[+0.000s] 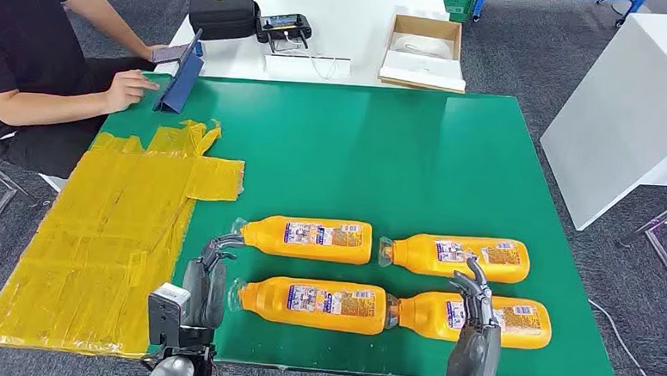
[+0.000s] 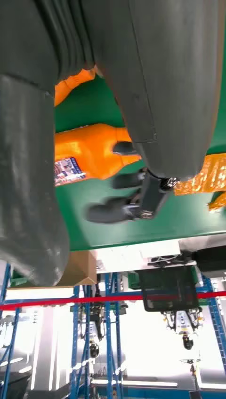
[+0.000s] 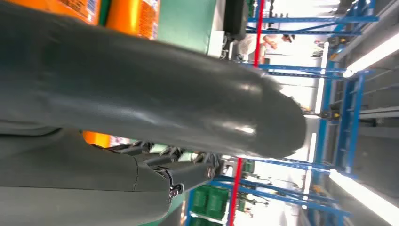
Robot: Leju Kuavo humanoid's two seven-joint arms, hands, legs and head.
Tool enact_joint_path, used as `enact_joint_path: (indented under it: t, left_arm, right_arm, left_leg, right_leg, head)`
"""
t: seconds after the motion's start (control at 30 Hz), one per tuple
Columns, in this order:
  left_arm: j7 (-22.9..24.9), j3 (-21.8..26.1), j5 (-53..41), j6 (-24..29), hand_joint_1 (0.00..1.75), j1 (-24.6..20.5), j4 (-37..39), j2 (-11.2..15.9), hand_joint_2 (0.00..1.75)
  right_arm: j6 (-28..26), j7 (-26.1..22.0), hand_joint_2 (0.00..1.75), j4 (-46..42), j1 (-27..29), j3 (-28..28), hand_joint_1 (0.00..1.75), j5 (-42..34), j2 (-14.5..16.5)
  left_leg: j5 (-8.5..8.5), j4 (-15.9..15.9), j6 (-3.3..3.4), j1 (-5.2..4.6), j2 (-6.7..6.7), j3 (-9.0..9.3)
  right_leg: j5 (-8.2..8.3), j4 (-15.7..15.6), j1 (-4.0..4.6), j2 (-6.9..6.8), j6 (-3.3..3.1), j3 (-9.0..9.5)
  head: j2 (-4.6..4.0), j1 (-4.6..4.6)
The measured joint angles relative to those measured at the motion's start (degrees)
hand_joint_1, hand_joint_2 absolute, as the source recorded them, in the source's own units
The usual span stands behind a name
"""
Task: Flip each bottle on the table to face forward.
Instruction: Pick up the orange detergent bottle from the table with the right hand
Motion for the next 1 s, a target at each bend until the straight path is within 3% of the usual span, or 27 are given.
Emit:
enact_joint_path:
  t: [0.23,0.37,0.7,1.0]
  left_arm:
    - [-0.75,0.46,-0.65,3.14,0.00,-0.51,1.28,-0.88,0.00]
    - [-1.96,0.67,2.21,-1.62,0.00,-1.42,2.19,-0.94,0.00]
    - [-2.26,1.99,3.88,-6.38,0.00,-2.86,3.95,-0.93,0.00]
    - [-2.29,2.19,4.67,-6.59,0.00,-4.87,6.64,-0.95,0.00]
  right_arm:
    - [-1.70,1.35,0.00,4.74,-1.84,-1.23,0.00,6.38,0.73]
    - [-2.37,4.86,1.75,9.02,-5.60,-0.78,0.00,11.75,0.57]
    - [-1.47,14.89,1.75,14.71,-14.11,5.32,0.00,21.13,-1.83]
    - [7.36,21.10,1.75,23.65,-24.62,16.54,0.00,24.33,-4.41]
  left_leg:
    - [0.00,0.00,0.00,0.00,0.05,-0.03]
    - [0.03,0.00,0.02,0.00,0.11,-0.01]
    - [0.07,0.02,0.04,0.00,0.14,-0.03]
    - [0.10,0.02,0.05,0.00,0.17,-0.02]
  right_leg:
    - [0.00,0.00,0.00,0.00,0.00,-0.01]
    - [0.01,0.00,-0.01,0.01,0.00,0.00]
    - [0.03,0.02,0.00,0.02,0.01,-0.01]
    - [0.03,0.03,0.00,0.04,0.01,-0.01]
  head:
    - [0.00,0.00]
    - [0.00,0.01]
    - [0.00,0.01]
    - [0.00,0.01]
